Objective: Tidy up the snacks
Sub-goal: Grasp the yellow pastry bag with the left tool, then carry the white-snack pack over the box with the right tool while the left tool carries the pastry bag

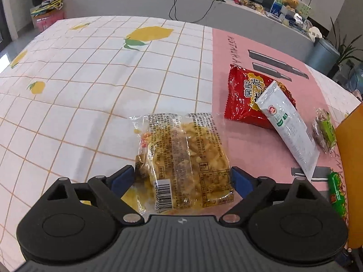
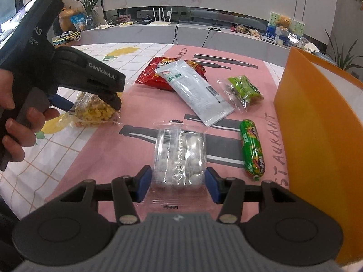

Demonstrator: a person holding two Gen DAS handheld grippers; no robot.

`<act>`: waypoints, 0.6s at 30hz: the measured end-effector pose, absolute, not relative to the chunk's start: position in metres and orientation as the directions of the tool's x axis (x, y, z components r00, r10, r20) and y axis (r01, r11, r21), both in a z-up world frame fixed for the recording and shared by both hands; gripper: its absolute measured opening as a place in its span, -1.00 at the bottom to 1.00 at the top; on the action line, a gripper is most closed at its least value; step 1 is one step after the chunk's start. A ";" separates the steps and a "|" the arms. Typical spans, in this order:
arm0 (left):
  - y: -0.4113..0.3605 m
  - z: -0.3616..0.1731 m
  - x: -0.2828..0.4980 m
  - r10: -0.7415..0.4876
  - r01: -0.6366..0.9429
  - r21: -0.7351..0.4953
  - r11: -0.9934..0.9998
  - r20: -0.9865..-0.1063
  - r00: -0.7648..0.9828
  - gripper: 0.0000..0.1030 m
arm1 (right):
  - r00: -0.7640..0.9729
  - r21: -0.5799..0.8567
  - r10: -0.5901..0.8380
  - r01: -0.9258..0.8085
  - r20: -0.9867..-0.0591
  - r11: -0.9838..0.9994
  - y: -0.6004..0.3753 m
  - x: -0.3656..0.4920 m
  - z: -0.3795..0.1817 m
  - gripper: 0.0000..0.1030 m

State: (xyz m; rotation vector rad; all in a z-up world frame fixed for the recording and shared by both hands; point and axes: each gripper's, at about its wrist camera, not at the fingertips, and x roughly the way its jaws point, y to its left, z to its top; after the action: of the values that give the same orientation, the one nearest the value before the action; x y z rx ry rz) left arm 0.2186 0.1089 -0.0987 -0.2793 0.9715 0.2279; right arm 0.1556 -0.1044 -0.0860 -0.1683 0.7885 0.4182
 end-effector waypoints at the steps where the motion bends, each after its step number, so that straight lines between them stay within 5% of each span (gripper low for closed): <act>1: 0.109 -0.099 0.218 0.065 -0.315 -0.135 0.939 -0.832 0.550 1.00 | 0.628 0.008 0.301 -0.425 -0.717 0.905 -0.105 0.155 -0.086 -0.01; 18: 0.121 -0.097 0.193 -0.017 -0.255 -0.262 0.931 -0.728 0.685 0.57 | 0.636 0.011 0.315 -0.434 -0.704 0.901 -0.101 0.157 -0.082 -0.02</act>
State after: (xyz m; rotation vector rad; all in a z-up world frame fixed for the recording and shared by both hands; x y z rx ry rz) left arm 0.1928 0.1207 -0.0965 -0.3598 0.8092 0.1362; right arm 0.1572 -0.1006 -0.0825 -0.1655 0.7703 0.4303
